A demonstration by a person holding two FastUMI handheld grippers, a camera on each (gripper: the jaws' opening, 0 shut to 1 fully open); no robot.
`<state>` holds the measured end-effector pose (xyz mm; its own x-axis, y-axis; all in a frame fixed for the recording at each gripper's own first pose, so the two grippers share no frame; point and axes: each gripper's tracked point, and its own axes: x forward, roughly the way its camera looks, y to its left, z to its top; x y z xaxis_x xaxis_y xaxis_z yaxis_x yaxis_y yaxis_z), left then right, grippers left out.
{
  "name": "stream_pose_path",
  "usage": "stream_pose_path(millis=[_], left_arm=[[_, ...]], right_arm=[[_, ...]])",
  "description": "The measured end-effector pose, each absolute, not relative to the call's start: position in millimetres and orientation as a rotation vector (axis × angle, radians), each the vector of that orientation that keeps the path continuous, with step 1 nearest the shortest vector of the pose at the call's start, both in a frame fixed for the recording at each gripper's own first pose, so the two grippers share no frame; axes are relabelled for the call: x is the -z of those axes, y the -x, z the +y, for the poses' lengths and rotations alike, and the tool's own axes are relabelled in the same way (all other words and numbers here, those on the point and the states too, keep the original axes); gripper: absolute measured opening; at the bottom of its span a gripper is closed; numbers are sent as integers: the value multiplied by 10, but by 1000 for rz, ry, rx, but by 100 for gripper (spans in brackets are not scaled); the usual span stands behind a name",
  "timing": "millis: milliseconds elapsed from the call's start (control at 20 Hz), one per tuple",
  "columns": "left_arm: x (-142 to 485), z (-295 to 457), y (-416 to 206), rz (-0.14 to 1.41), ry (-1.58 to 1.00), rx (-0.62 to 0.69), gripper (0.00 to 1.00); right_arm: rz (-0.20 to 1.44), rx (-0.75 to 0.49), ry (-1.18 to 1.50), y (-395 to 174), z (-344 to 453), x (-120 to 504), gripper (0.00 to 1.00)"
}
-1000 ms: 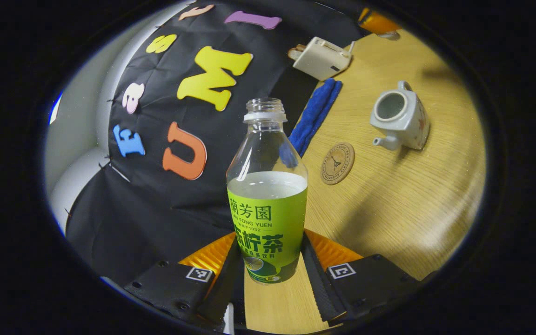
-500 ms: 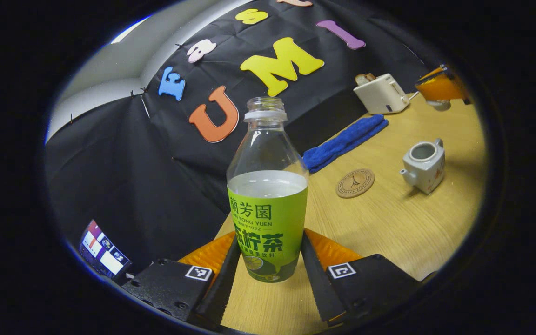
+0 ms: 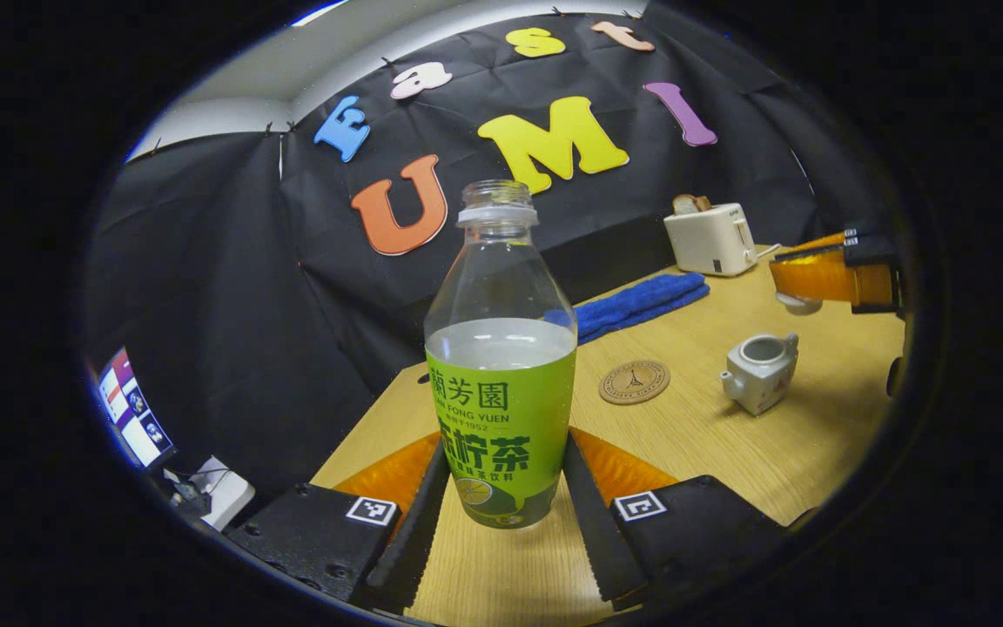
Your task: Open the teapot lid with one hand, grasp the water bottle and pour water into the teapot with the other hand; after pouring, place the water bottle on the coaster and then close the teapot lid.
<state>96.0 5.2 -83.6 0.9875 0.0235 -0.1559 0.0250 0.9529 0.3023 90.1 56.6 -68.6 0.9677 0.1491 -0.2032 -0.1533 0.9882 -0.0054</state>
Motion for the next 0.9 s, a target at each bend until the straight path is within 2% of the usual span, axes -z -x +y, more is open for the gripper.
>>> stream_pose_path(millis=[250,650,900], left_arm=[[773,-204,-1368,119,-23,121,76],[866,-802,-2065,122,52,295,77],[904,-1103,-2389,115,26,346,77]], right_arm=[[186,-154,22,-845,475,656,0],[199,-155,-17,-833,300,781,0],[231,-140,-27,-883,161,945,0]])
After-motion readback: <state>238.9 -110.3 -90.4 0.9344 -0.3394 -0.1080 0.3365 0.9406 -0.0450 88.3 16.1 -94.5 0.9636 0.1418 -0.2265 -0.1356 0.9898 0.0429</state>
